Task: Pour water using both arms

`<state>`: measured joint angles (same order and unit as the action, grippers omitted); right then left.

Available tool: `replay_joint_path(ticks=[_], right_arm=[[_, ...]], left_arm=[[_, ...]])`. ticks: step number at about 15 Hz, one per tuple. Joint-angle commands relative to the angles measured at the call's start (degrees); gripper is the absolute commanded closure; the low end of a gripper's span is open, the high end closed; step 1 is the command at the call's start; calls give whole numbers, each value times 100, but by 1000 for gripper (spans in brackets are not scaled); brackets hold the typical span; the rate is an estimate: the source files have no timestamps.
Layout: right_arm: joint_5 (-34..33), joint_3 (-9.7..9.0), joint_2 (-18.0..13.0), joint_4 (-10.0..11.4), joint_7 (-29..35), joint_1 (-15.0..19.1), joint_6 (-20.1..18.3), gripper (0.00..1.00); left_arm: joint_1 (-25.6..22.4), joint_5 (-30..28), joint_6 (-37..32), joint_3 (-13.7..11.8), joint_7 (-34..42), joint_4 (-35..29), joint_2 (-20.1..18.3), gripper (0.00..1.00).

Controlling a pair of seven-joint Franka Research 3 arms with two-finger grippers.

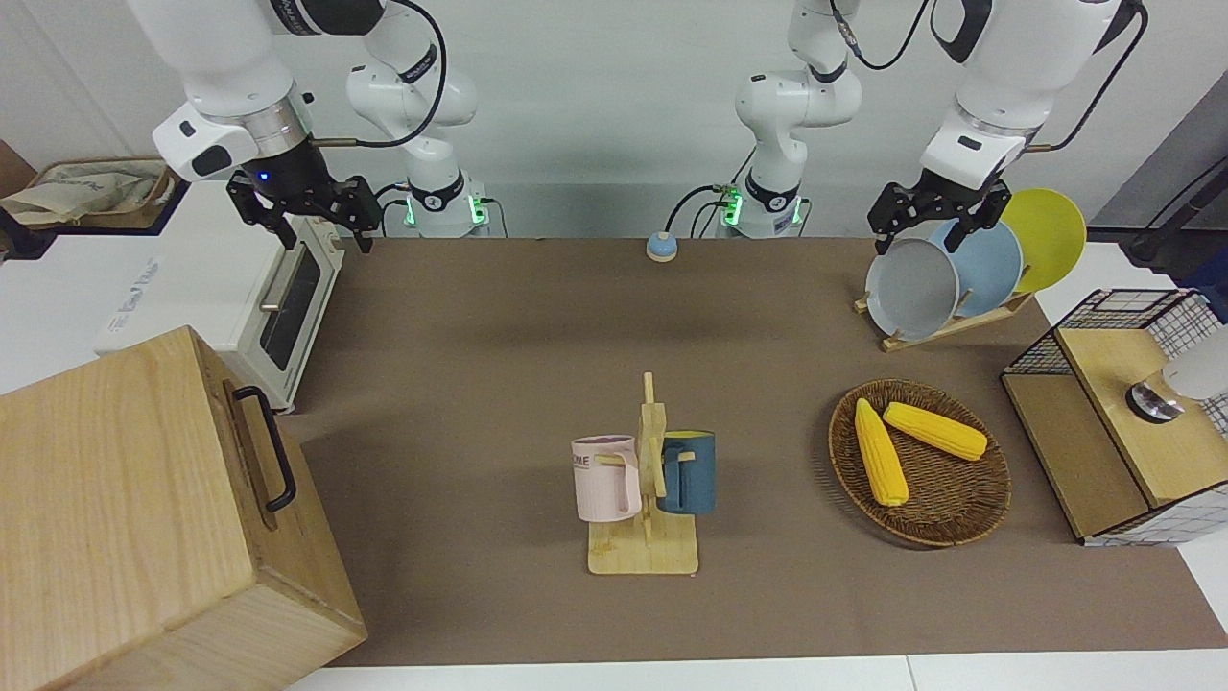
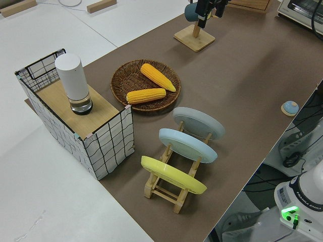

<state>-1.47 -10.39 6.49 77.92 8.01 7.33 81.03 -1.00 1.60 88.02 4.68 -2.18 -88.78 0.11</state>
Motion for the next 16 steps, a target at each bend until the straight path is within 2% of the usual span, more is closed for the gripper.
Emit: replay_joint_path(ticks=[1, 9, 12, 16], right_arm=[[33, -51, -25, -14, -116, 277, 114, 9], [41, -51, -34, -14, -116, 287, 114, 9], [50, -60, -34, -14, -159, 270, 141, 9], [50, -104, 36, 74, -133, 77, 430, 9]], left_arm=[[-23, 17, -3, -38, 84, 18, -46, 0], [-49, -46, 5, -90, 174, 27, -20, 0], [-49, -54, 14, -248, 357, 27, 42, 0], [-58, -46, 102, -696, 989, 36, 164, 0]])
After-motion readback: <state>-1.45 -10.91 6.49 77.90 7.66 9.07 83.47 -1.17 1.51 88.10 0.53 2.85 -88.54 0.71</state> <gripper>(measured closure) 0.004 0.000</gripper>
